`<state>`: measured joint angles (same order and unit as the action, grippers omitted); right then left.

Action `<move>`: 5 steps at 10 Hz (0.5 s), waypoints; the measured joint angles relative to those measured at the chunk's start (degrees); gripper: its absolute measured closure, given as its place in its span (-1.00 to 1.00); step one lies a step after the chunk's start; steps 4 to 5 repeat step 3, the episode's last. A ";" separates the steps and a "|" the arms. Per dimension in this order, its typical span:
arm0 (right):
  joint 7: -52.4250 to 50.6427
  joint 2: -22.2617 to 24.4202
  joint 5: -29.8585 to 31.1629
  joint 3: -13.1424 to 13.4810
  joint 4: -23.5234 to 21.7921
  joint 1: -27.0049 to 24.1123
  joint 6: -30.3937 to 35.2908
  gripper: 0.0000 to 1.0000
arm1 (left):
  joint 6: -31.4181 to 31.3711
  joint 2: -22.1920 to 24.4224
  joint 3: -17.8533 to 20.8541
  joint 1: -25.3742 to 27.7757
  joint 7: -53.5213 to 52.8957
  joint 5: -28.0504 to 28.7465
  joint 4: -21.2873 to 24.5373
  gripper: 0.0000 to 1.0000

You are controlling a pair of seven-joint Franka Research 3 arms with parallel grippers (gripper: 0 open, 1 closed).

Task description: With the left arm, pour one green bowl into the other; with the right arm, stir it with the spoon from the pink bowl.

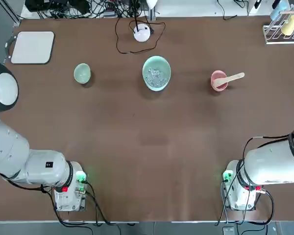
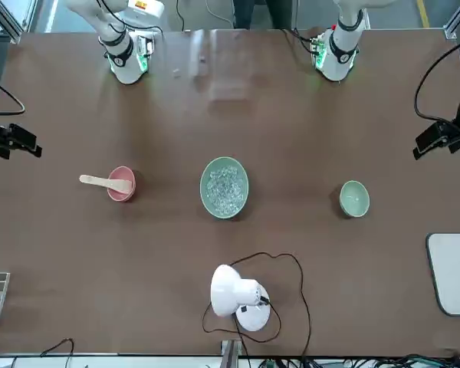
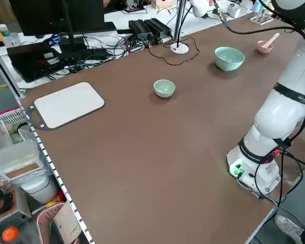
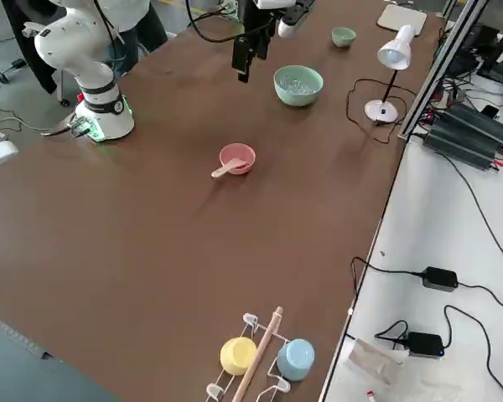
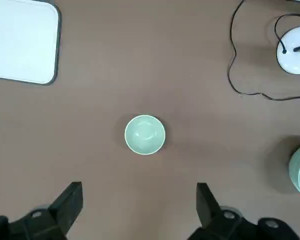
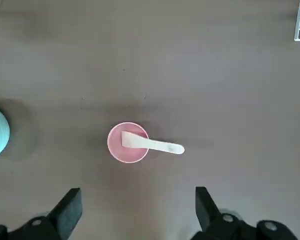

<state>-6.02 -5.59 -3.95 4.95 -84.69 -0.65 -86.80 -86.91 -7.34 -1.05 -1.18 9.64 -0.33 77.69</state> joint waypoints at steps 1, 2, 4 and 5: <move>0.00 0.24 0.04 0.00 -0.25 0.00 -0.05 -1.00 | 0.00 0.00 0.01 0.00 -2.11 0.00 0.00 -1.00; 0.00 0.33 0.10 0.00 -0.41 0.00 -0.14 -1.00 | 0.00 0.00 0.04 0.01 -4.30 0.00 0.01 -1.00; 0.01 0.36 0.28 0.01 -0.49 0.00 -0.20 -1.00 | 0.00 0.00 0.03 0.00 -5.28 0.00 0.02 -1.00; 0.01 0.36 0.28 0.01 -0.49 0.00 -0.20 -1.00 | 0.00 0.00 0.03 0.00 -5.28 0.00 0.02 -1.00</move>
